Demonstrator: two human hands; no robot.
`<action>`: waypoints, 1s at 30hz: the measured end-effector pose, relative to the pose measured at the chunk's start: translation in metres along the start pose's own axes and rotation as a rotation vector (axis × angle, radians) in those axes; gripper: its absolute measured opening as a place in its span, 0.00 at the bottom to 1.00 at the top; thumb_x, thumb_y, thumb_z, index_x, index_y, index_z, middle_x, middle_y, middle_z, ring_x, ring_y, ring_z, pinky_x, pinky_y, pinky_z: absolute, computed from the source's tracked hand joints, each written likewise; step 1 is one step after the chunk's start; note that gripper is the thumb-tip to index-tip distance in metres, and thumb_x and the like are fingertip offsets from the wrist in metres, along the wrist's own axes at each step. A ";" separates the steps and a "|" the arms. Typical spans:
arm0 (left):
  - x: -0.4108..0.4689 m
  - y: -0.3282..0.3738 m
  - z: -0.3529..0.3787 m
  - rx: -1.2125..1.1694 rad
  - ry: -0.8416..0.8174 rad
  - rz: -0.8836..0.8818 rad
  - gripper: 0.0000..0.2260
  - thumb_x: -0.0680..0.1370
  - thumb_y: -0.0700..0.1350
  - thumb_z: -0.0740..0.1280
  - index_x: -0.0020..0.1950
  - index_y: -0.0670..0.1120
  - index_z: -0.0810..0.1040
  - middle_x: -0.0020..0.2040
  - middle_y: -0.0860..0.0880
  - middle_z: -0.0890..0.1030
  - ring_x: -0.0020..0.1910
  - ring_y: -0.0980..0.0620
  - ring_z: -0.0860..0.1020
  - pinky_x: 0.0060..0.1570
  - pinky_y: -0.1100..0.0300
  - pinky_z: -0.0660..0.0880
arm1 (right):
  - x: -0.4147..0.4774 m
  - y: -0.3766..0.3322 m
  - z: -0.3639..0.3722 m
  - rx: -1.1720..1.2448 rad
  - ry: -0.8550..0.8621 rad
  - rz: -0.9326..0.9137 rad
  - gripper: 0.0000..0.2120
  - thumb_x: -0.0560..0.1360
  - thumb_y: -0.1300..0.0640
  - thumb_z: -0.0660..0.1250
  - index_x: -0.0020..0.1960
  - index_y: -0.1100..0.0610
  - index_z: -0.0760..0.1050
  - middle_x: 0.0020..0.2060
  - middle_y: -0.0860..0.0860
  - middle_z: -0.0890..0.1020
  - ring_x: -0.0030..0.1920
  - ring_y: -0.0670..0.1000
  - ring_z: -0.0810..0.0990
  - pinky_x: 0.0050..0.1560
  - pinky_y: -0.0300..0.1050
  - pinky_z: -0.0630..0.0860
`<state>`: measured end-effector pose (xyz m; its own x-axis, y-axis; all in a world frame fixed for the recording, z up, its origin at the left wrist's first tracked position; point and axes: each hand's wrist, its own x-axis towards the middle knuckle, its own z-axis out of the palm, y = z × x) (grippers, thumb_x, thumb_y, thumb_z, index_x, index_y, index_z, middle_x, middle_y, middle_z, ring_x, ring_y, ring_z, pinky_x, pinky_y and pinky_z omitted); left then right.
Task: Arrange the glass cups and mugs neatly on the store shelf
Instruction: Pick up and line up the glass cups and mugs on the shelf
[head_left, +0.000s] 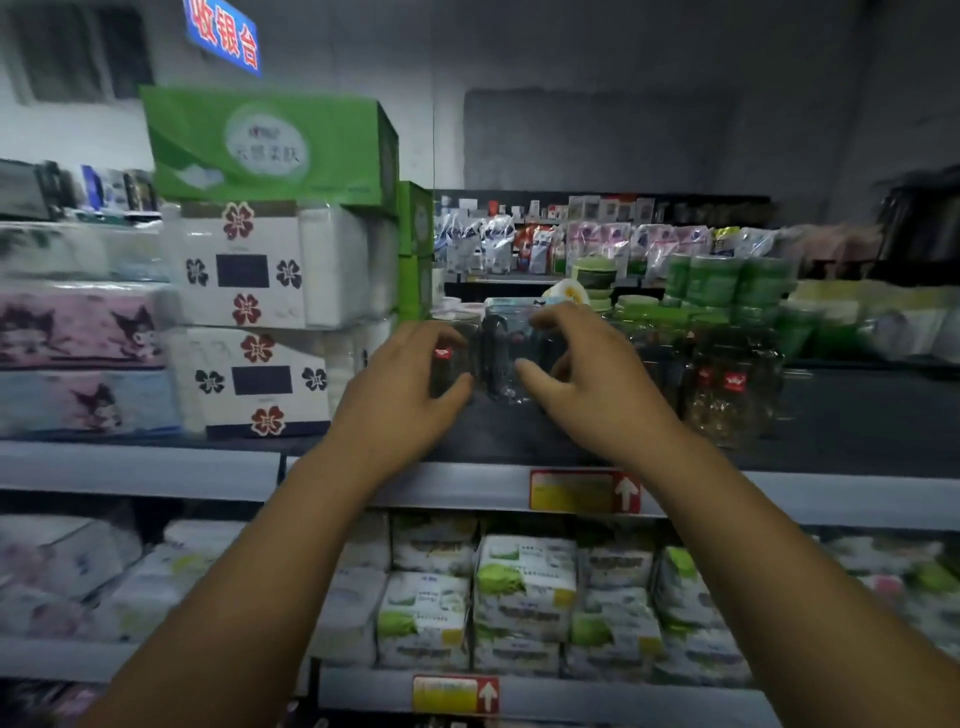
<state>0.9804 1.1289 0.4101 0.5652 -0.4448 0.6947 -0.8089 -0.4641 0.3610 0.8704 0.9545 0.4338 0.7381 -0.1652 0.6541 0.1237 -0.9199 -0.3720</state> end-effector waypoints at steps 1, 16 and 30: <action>0.008 -0.007 0.002 0.045 -0.029 -0.015 0.17 0.77 0.51 0.70 0.64 0.52 0.75 0.61 0.50 0.76 0.57 0.49 0.77 0.56 0.48 0.78 | 0.015 0.003 0.004 -0.040 -0.010 -0.001 0.21 0.78 0.49 0.70 0.69 0.50 0.70 0.62 0.47 0.75 0.51 0.47 0.77 0.53 0.48 0.77; 0.047 -0.028 0.021 0.226 -0.168 -0.062 0.17 0.79 0.52 0.68 0.66 0.50 0.73 0.63 0.48 0.71 0.61 0.44 0.76 0.57 0.43 0.77 | 0.118 0.021 0.037 -0.336 -0.336 0.098 0.09 0.77 0.55 0.69 0.53 0.59 0.75 0.49 0.56 0.80 0.49 0.57 0.79 0.51 0.53 0.81; 0.009 0.003 -0.010 0.425 -0.056 -0.070 0.17 0.80 0.50 0.65 0.69 0.51 0.71 0.63 0.46 0.73 0.58 0.42 0.78 0.50 0.46 0.78 | 0.105 0.017 0.029 -0.286 -0.312 0.000 0.08 0.77 0.53 0.69 0.49 0.58 0.77 0.47 0.55 0.81 0.46 0.56 0.80 0.50 0.55 0.81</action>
<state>0.9813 1.1314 0.4238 0.6340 -0.4360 0.6388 -0.6362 -0.7636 0.1102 0.9692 0.9315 0.4769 0.9089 -0.0898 0.4072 -0.0327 -0.9889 -0.1452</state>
